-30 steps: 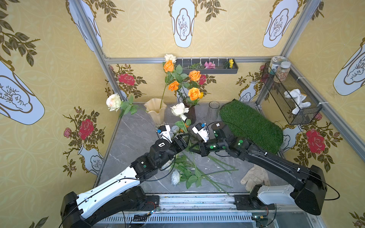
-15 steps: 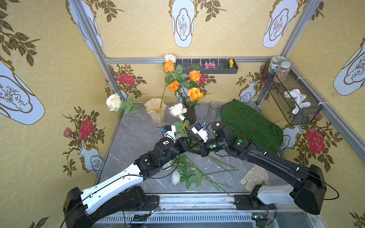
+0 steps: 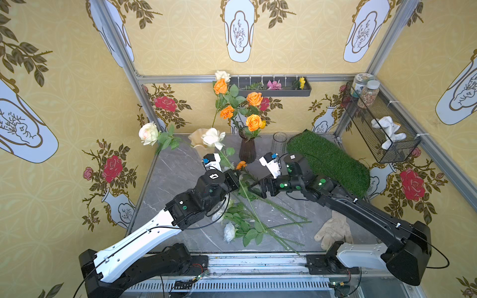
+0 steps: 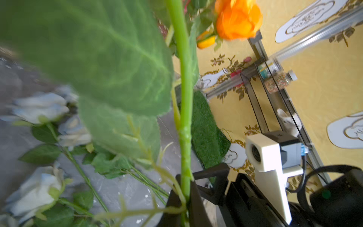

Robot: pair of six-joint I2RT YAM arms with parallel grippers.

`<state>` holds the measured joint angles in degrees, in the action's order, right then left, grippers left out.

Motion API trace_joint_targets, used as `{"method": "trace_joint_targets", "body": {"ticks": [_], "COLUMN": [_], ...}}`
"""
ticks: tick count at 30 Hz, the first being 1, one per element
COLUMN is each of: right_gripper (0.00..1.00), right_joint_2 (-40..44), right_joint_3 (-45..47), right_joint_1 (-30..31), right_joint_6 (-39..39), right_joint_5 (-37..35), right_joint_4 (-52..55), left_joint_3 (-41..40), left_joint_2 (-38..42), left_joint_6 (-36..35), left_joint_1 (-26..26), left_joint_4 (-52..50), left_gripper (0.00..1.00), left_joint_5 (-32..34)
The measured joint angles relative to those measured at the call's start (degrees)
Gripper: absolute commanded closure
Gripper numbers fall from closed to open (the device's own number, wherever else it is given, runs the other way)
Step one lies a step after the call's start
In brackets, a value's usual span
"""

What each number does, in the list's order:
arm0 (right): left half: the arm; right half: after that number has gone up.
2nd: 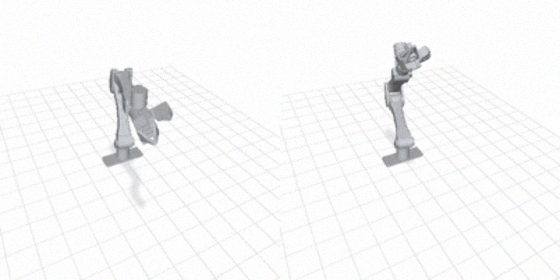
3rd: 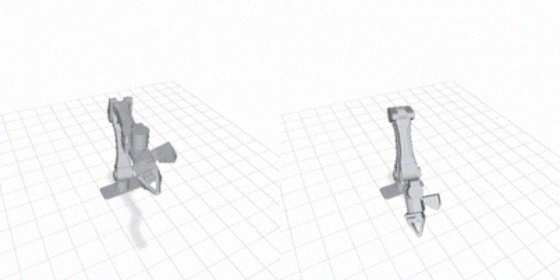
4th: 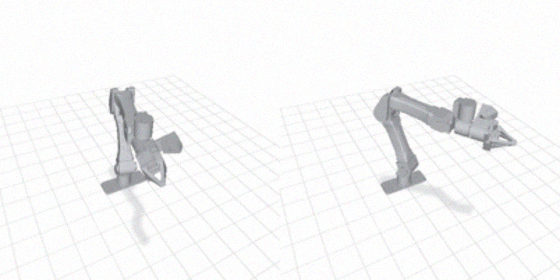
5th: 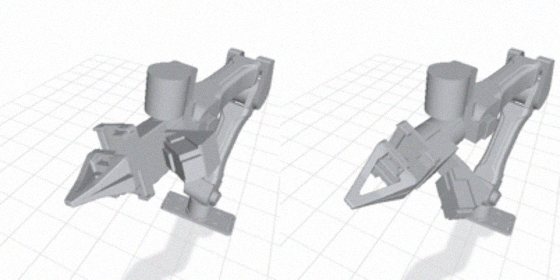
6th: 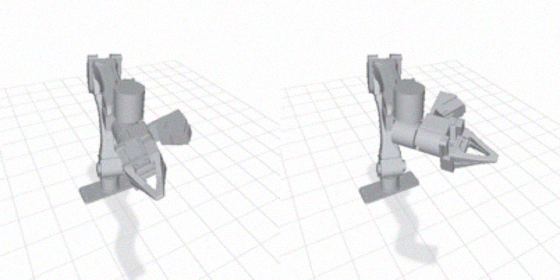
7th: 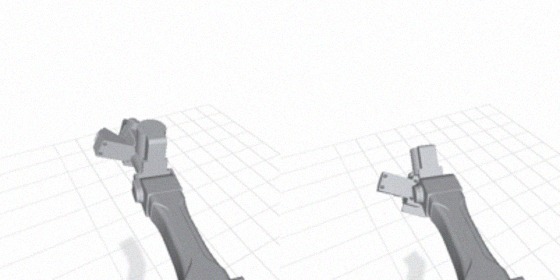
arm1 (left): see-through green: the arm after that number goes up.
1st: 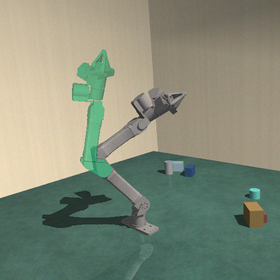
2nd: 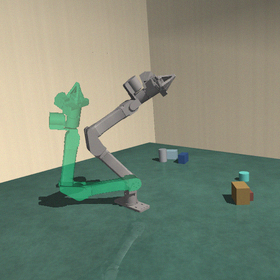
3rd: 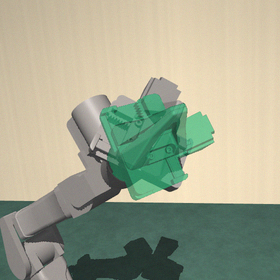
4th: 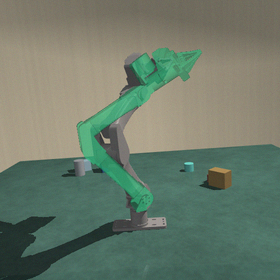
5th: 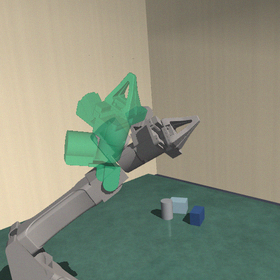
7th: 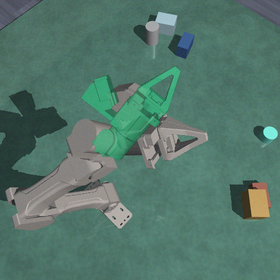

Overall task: Arrange the flowers in different vases according to their colors
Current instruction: Pick up the flower at the center of the board, then insert the flower into the vase.

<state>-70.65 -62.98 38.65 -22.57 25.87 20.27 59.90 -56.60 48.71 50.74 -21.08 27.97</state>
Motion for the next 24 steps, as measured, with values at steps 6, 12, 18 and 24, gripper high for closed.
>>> {"method": "trace_joint_targets", "body": {"ticks": [6, 12, 18, 24], "right_gripper": [0.03, 0.03, 0.03, 0.03], "right_joint_2": [7.4, 12.2, 13.9, 16.4], "right_joint_3": [-0.4, -0.5, -1.5, -0.6], "right_joint_1": [-7.4, -9.9, -10.0, -10.0], "right_joint_6": [-2.9, -4.6, -4.2, -3.0], "right_joint_5": [-11.7, -20.6, -22.9, -22.9], "right_joint_4": [3.2, 5.4, 7.2, 6.6], "left_joint_3": [15.3, 25.1, 29.8, 42.2], "left_joint_2": [-5.5, -13.5, -21.2, -32.4], "left_joint_6": [-12.0, -28.2, -41.9, -48.0], "left_joint_1": [-4.6, -13.2, -21.7, -31.0], "left_joint_4": [-6.7, -2.6, 8.7, 14.1], "left_gripper": [1.00, 1.00, 1.00, 1.00], "left_joint_5": [13.8, 22.4, 24.7, 22.3]}}
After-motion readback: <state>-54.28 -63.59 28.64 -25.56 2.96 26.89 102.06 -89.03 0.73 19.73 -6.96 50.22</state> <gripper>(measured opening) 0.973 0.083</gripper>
